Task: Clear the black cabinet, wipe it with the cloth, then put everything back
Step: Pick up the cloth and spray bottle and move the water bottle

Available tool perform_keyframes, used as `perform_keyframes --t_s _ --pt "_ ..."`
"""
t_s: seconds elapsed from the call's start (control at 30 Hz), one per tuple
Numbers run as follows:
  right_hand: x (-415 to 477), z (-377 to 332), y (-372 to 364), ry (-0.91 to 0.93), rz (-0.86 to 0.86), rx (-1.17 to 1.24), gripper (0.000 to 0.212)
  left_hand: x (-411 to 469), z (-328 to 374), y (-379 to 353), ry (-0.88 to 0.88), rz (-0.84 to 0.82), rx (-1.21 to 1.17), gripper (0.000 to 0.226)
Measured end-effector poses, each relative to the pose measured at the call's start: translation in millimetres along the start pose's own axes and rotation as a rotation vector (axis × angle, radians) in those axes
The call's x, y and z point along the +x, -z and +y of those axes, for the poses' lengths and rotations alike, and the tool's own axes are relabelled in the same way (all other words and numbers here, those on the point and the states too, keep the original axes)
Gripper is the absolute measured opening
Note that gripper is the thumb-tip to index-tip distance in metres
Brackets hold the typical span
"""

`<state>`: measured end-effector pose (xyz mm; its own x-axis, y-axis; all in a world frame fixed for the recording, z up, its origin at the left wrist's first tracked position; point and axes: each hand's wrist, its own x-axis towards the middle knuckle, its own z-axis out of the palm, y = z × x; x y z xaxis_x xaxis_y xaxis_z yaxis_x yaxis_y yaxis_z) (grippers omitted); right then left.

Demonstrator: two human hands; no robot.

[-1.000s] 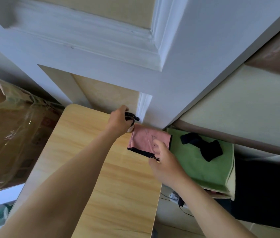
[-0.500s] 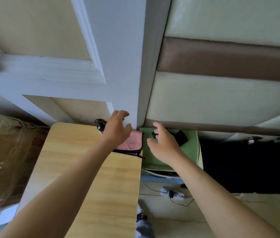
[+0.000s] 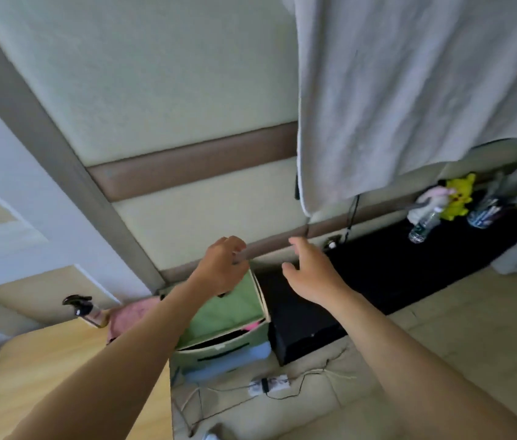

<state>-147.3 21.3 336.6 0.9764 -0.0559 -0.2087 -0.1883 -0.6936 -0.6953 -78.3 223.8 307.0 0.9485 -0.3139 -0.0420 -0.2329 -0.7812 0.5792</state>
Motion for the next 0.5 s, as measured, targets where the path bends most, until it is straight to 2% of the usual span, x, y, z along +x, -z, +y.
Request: perform_keyframes --t_s 0.13,0.27,0.5 --pt "-53 77 77 -0.066 0.118 0.024 0.049 10 104 -50 -0.137 -0.058 0.0 0.031" --pt "-101 141 135 -0.172 0.229 0.049 0.057 8 188 -100 -0.221 -0.134 -0.042 0.034" --pt "-152 208 190 -0.317 0.354 0.1 0.06 4 278 -153 -0.339 -0.284 -0.042 0.037"
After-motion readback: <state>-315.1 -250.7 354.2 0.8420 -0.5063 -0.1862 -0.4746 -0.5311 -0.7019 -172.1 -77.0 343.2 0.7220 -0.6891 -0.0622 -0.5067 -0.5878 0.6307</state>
